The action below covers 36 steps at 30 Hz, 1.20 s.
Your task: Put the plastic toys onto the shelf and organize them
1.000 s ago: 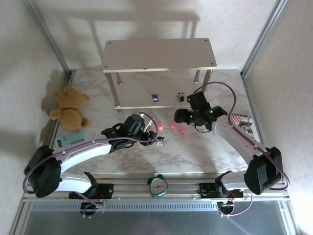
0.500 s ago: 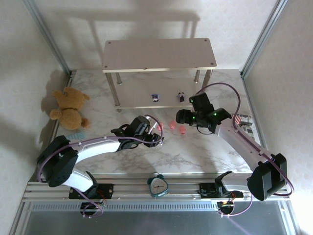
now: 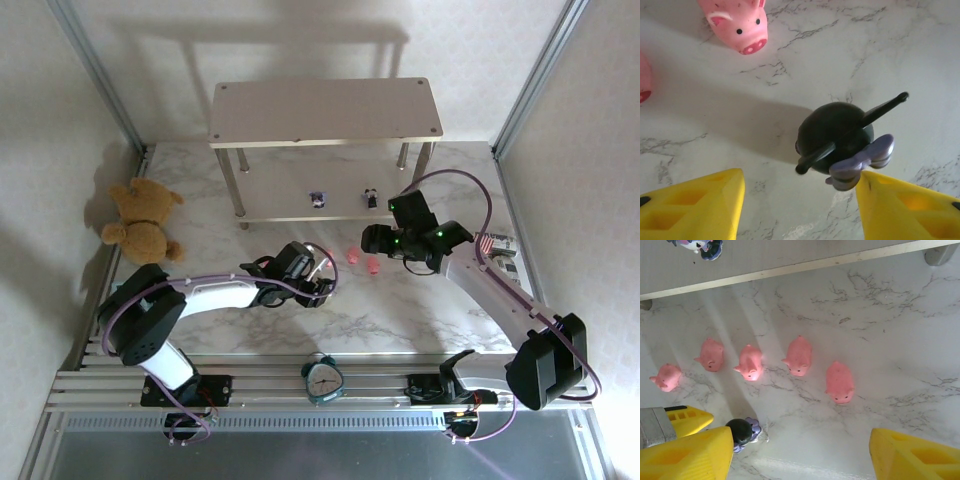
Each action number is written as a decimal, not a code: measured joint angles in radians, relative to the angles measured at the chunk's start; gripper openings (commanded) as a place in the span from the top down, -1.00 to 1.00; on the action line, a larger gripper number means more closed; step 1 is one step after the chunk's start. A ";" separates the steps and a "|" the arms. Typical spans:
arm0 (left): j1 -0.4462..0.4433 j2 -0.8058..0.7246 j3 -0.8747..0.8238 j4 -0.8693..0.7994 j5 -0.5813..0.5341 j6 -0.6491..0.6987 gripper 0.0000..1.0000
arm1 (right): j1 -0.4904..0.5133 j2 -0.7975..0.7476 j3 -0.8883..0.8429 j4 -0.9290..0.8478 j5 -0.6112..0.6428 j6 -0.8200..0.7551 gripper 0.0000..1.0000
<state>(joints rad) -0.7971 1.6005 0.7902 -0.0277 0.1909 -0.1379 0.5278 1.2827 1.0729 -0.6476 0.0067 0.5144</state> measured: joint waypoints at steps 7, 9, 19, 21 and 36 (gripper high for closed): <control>0.000 0.015 0.026 0.009 0.012 0.008 -0.21 | 0.000 0.004 0.000 0.000 0.000 0.000 -0.46; 0.000 0.023 0.031 0.010 0.021 0.011 -0.21 | 0.000 0.010 0.000 0.000 0.000 0.000 -0.46; 0.000 0.067 0.044 0.018 0.067 0.033 -0.16 | -0.001 0.031 0.000 0.000 0.000 0.000 -0.46; 0.000 0.069 0.048 0.021 0.075 0.034 -0.14 | -0.002 0.035 0.000 0.001 0.000 0.000 -0.46; 0.010 0.115 0.067 0.032 0.113 0.060 0.03 | -0.002 0.067 0.000 0.008 0.000 0.000 -0.46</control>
<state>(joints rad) -0.7876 1.7153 0.8574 0.0044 0.3042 -0.0780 0.5259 1.3495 1.0729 -0.6399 0.0063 0.5140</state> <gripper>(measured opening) 0.501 0.731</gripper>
